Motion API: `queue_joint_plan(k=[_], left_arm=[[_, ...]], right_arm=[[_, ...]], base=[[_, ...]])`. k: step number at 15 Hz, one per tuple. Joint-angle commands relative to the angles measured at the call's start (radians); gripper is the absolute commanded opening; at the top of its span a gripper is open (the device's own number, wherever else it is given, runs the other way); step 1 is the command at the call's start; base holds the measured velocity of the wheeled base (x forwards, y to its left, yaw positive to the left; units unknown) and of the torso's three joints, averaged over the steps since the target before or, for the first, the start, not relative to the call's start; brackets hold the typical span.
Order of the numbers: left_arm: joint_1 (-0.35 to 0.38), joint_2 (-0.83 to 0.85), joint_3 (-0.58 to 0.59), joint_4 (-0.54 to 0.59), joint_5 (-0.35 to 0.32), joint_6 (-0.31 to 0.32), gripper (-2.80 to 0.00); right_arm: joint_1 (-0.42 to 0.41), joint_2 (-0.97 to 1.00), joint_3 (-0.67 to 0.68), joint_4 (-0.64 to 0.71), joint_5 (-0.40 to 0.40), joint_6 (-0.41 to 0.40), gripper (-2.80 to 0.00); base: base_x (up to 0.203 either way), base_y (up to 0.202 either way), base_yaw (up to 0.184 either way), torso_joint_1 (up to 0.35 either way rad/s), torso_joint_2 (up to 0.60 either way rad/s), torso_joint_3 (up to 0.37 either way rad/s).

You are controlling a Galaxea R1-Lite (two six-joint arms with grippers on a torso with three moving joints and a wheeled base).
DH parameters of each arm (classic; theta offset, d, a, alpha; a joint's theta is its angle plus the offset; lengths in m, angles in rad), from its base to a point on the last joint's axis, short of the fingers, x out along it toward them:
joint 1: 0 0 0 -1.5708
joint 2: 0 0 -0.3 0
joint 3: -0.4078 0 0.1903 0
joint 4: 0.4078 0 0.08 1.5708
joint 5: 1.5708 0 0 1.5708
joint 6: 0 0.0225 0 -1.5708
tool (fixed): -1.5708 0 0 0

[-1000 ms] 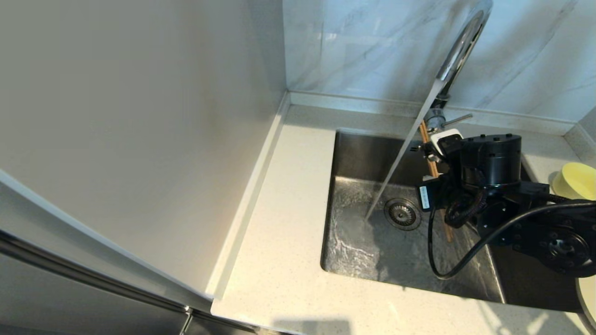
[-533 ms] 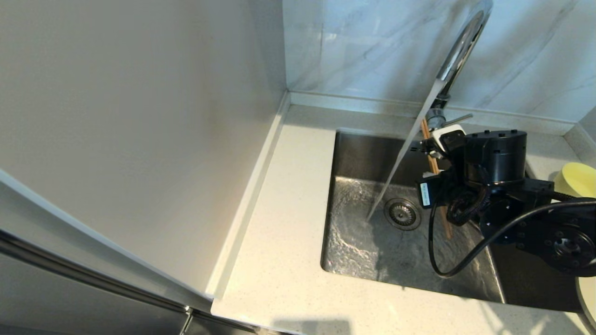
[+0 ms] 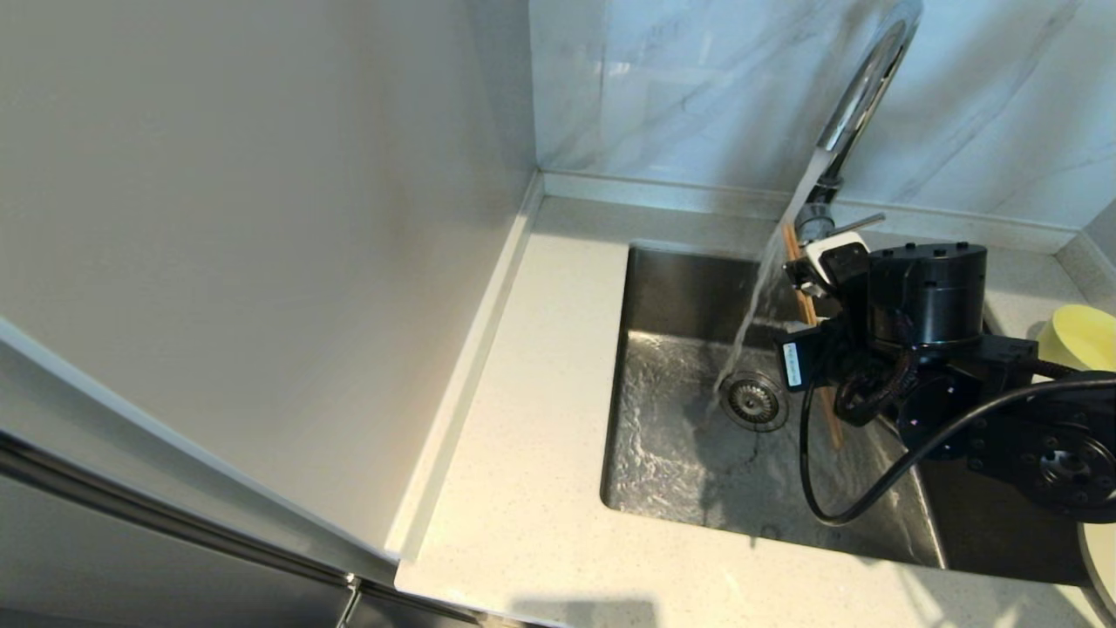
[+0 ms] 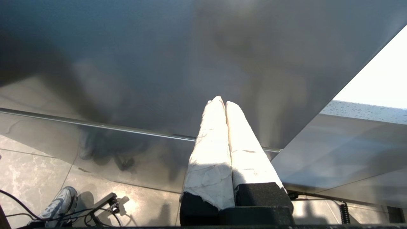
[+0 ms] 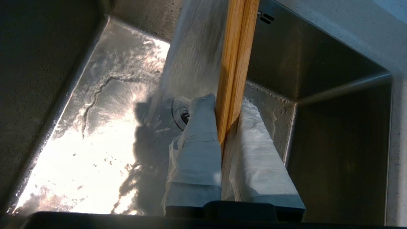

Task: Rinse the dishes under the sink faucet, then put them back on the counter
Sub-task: Rinse the chopsticks, then place the chopsticks on the bowl

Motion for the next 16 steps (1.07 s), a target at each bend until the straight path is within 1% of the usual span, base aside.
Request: queue_joint_plan(k=[1, 4, 6, 7, 8, 10, 12, 13, 15, 16], left_arm=[[0.0, 0.0, 0.0, 0.0, -0.001, 0.0, -2.8], [0.0, 0.0, 0.0, 0.0, -0.001, 0.0, -2.8], [0.0, 0.0, 0.0, 0.0, -0.001, 0.0, -2.8], [0.0, 0.0, 0.0, 0.0, 0.0, 0.0, -2.8], [0.0, 0.0, 0.0, 0.0, -0.001, 0.0, -2.8], [0.0, 0.0, 0.0, 0.0, -0.001, 0.0, -2.8], [0.0, 0.0, 0.0, 0.0, 0.0, 0.0, -2.8], [0.0, 0.0, 0.0, 0.0, 0.0, 0.0, -2.8], [0.0, 0.0, 0.0, 0.0, 0.0, 0.0, -2.8], [0.0, 0.0, 0.0, 0.0, 0.0, 0.0, -2.8]], right_arm=[[0.002, -0.001, 0.003, -0.003, -0.004, -0.001, -2.8], [0.0, -0.016, 0.011, 0.0, -0.004, -0.001, -2.8], [-0.008, -0.077, 0.041, 0.02, -0.004, 0.0, -2.8], [-0.031, -0.129, 0.062, 0.033, -0.004, 0.0, -2.8], [-0.074, -0.182, 0.079, 0.048, -0.001, 0.001, -2.8], [-0.21, -0.283, 0.095, 0.078, 0.014, 0.01, -2.8], [-0.32, -0.36, 0.091, 0.093, 0.027, 0.061, -2.8], [-0.352, -0.386, 0.063, 0.095, 0.028, 0.087, -2.8], [-0.398, -0.407, -0.081, 0.104, 0.024, 0.116, -2.8], [-0.407, -0.416, -0.13, 0.116, 0.019, 0.133, -2.8]], base=[[0.0, 0.0, 0.0, 0.0, 0.0, 0.0], [0.0, 0.0, 0.0, 0.0, 0.0, 0.0], [0.0, 0.0, 0.0, 0.0, 0.0, 0.0], [0.0, 0.0, 0.0, 0.0, 0.0, 0.0], [0.0, 0.0, 0.0, 0.0, 0.0, 0.0], [0.0, 0.0, 0.0, 0.0, 0.0, 0.0], [0.0, 0.0, 0.0, 0.0, 0.0, 0.0], [0.0, 0.0, 0.0, 0.0, 0.0, 0.0], [0.0, 0.0, 0.0, 0.0, 0.0, 0.0], [0.0, 0.0, 0.0, 0.0, 0.0, 0.0]])
